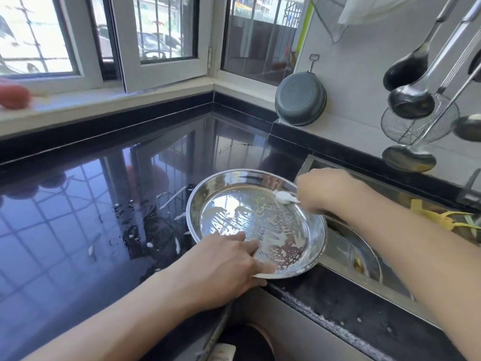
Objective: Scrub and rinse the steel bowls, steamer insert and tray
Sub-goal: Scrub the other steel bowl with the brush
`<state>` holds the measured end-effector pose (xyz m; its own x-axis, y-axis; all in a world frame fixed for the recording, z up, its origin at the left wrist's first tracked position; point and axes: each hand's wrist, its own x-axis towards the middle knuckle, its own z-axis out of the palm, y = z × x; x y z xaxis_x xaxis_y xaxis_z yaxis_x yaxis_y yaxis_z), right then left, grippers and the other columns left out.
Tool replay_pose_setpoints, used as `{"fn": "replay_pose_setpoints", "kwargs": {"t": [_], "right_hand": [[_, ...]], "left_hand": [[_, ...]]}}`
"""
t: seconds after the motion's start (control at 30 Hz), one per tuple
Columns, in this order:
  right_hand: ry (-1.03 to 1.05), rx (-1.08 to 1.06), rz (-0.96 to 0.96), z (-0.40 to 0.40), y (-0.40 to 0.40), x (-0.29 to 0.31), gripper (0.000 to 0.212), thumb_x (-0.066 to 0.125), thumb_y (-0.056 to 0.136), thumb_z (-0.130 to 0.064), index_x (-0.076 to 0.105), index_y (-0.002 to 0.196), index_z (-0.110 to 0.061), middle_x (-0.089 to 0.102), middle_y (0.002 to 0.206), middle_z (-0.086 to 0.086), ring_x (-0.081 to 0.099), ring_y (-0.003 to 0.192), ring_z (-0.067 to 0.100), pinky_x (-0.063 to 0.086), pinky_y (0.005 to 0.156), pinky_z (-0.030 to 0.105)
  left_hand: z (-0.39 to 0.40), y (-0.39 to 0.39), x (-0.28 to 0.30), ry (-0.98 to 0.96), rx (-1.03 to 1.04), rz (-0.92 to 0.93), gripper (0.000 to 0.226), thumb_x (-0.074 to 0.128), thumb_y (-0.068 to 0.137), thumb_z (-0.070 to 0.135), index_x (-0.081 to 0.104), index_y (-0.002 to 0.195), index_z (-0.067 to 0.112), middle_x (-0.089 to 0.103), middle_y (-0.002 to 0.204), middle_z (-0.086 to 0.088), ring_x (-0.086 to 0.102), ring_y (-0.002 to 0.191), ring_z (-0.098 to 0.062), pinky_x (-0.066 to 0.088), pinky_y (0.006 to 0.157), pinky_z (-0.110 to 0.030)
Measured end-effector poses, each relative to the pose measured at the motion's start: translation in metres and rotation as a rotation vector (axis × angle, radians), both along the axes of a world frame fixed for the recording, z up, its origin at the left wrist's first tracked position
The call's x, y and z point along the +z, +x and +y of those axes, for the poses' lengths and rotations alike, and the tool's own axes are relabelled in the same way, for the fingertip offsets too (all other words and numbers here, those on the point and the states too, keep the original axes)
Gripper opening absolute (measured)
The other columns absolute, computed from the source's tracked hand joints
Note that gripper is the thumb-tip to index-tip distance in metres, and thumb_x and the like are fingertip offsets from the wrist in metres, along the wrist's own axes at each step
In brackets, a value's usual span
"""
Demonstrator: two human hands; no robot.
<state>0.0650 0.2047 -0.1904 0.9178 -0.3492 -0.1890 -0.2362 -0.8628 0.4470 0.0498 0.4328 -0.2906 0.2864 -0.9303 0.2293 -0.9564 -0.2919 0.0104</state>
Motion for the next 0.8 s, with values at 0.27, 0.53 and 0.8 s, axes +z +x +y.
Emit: {"fn": "replay_pose_setpoints", "kwargs": {"t": [0.27, 0.53, 0.8], "right_hand": [[0.266, 0.151, 0.067, 0.022, 0.018, -0.023, 0.052, 0.038, 0.099, -0.009, 0.059, 0.139, -0.035, 0.058, 0.135, 0.006, 0.060, 0.110, 0.032, 0.053, 0.094, 0.042], [0.309, 0.121, 0.076, 0.023, -0.006, -0.017, 0.044, 0.047, 0.097, -0.012, 0.065, 0.134, -0.027, 0.066, 0.124, -0.003, 0.065, 0.098, 0.023, 0.056, 0.081, 0.037], [0.309, 0.011, -0.012, 0.032, -0.034, -0.013, 0.036, 0.044, 0.096, -0.013, 0.066, 0.125, -0.016, 0.064, 0.107, 0.005, 0.056, 0.076, 0.018, 0.050, 0.074, 0.031]], "left_hand": [[0.000, -0.002, 0.005, -0.008, 0.033, -0.031, 0.036, 0.031, 0.108, 0.056, 0.048, 0.139, 0.048, 0.057, 0.108, 0.006, 0.058, 0.103, -0.023, 0.034, 0.064, -0.034], [0.000, -0.002, 0.001, 0.011, 0.024, -0.018, 0.037, 0.026, 0.106, 0.059, 0.048, 0.134, 0.048, 0.057, 0.111, 0.009, 0.058, 0.109, -0.021, 0.036, 0.063, -0.034], [-0.001, -0.001, 0.000, 0.017, 0.040, -0.016, 0.039, 0.026, 0.106, 0.059, 0.046, 0.137, 0.051, 0.059, 0.113, 0.008, 0.059, 0.108, -0.022, 0.038, 0.064, -0.034]]}}
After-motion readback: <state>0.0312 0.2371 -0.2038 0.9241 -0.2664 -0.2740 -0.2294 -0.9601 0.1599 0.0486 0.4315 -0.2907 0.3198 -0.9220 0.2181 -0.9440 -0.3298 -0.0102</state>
